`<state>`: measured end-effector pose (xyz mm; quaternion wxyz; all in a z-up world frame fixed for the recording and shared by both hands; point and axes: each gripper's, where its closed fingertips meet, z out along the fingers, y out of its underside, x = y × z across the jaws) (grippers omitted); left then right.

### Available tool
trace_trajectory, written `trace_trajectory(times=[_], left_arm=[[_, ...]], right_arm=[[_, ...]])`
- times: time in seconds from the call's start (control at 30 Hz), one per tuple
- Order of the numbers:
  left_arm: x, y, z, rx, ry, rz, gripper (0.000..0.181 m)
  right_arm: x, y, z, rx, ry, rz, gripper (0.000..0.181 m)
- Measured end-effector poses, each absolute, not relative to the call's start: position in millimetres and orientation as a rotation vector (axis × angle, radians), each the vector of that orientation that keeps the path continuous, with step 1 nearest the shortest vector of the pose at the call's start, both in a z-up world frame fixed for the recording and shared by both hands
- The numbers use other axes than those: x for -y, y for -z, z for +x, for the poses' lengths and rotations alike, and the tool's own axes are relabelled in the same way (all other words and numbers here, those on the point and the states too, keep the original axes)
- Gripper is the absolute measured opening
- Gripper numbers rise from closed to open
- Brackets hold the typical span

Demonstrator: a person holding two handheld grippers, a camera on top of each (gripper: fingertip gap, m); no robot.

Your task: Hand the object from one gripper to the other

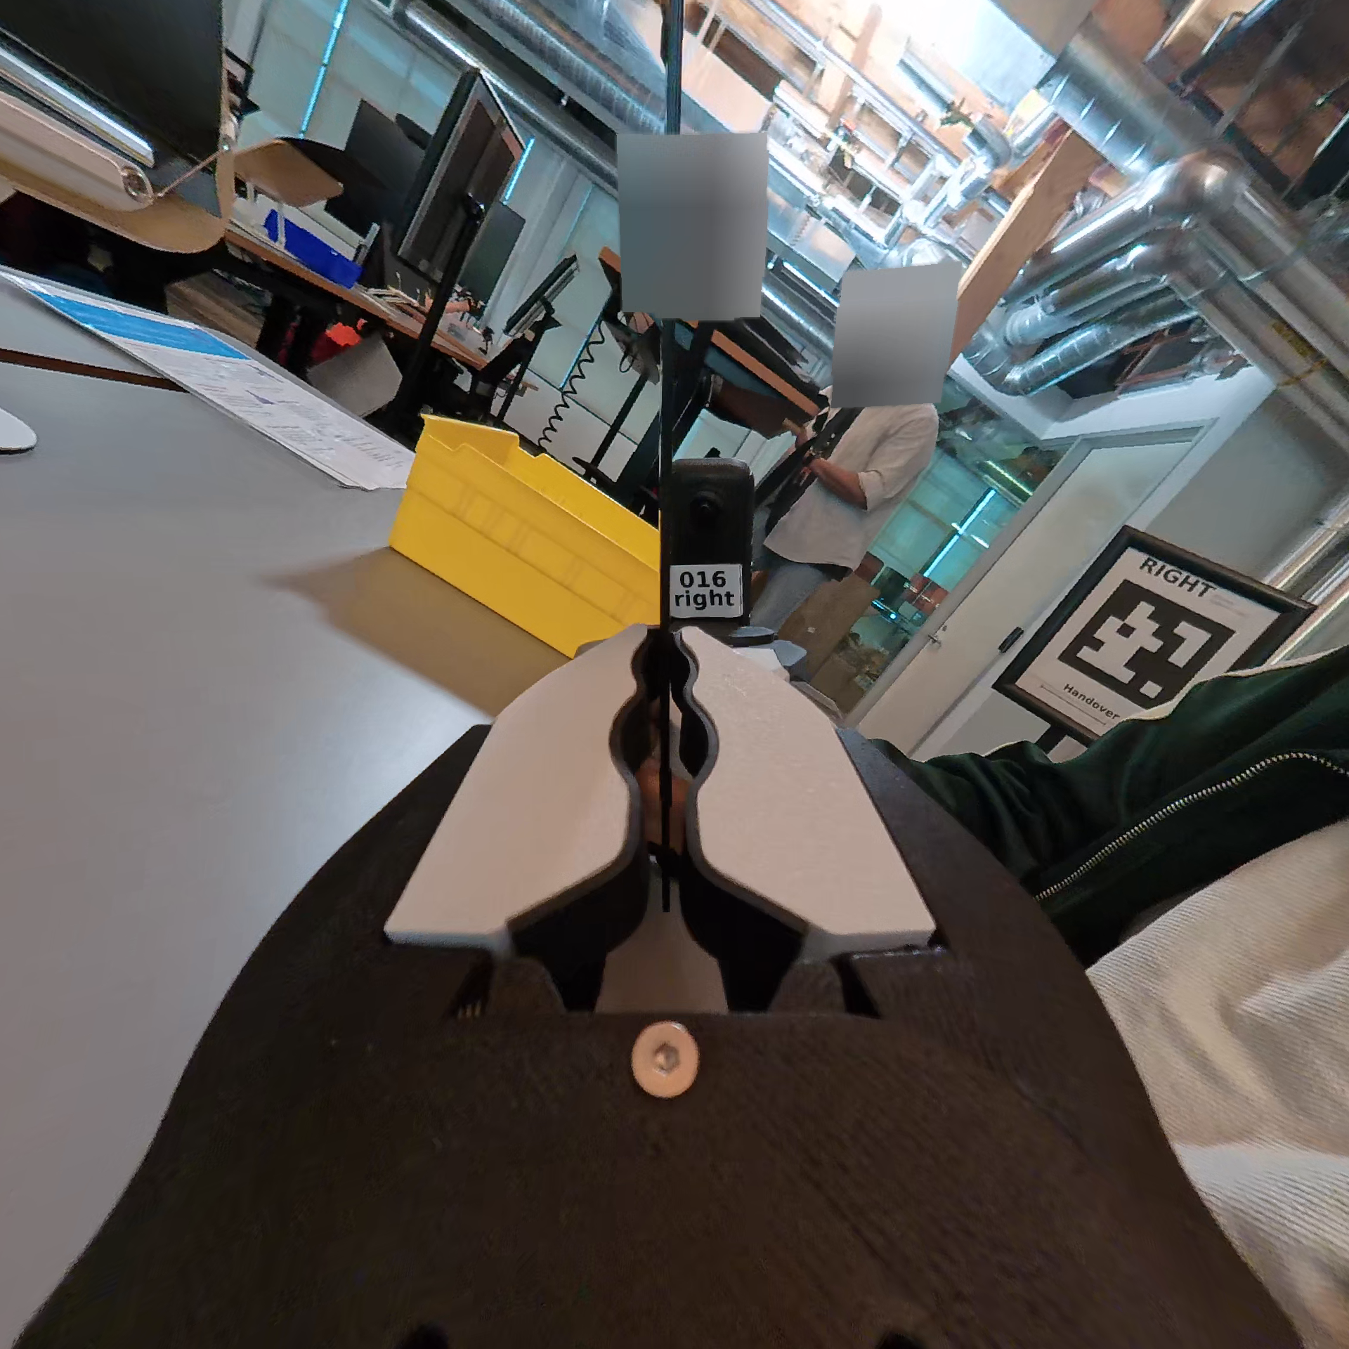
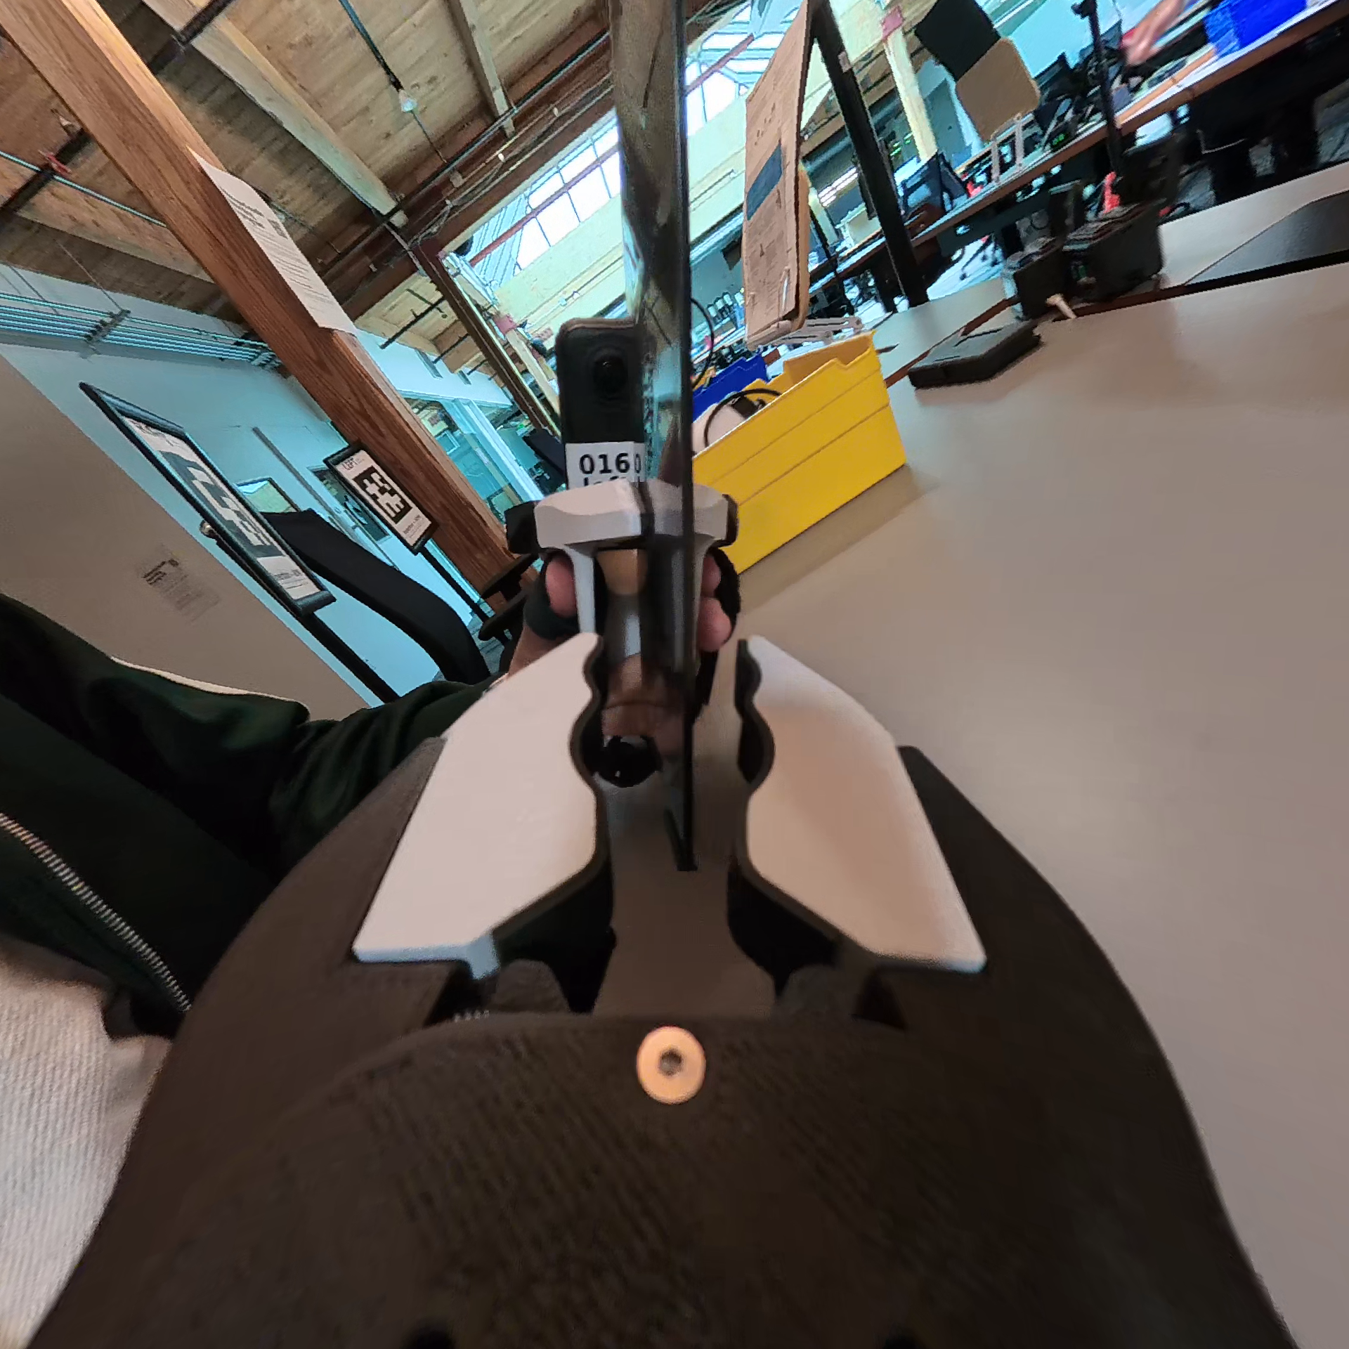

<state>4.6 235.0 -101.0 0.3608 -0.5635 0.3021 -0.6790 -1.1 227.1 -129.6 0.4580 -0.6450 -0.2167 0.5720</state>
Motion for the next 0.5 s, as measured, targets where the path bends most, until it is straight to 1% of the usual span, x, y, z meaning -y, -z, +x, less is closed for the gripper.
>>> trace_trajectory(times=[0.07, 0.17, 0.33, 0.5], left_arm=[[-237, 102, 3, -0.766, 1.748, -1.460, 0.003], [-237, 104, 4, -0.754, 1.781, -1.477, 0.003], [-231, 116, 12, -0.827, 1.790, -1.538, 0.003], [-227, 123, 16, -0.862, 1.801, -1.575, 0.003]], right_arm=[[-233, 127, 9, 0.499, -1.386, -1.580, 0.038], [-240, 121, 25, 0.448, -1.363, -1.550, 0.039], [-245, 112, 43, 0.425, -1.328, -1.511, 0.034], [-241, 111, 41, 0.473, -1.332, -1.504, 0.031]])
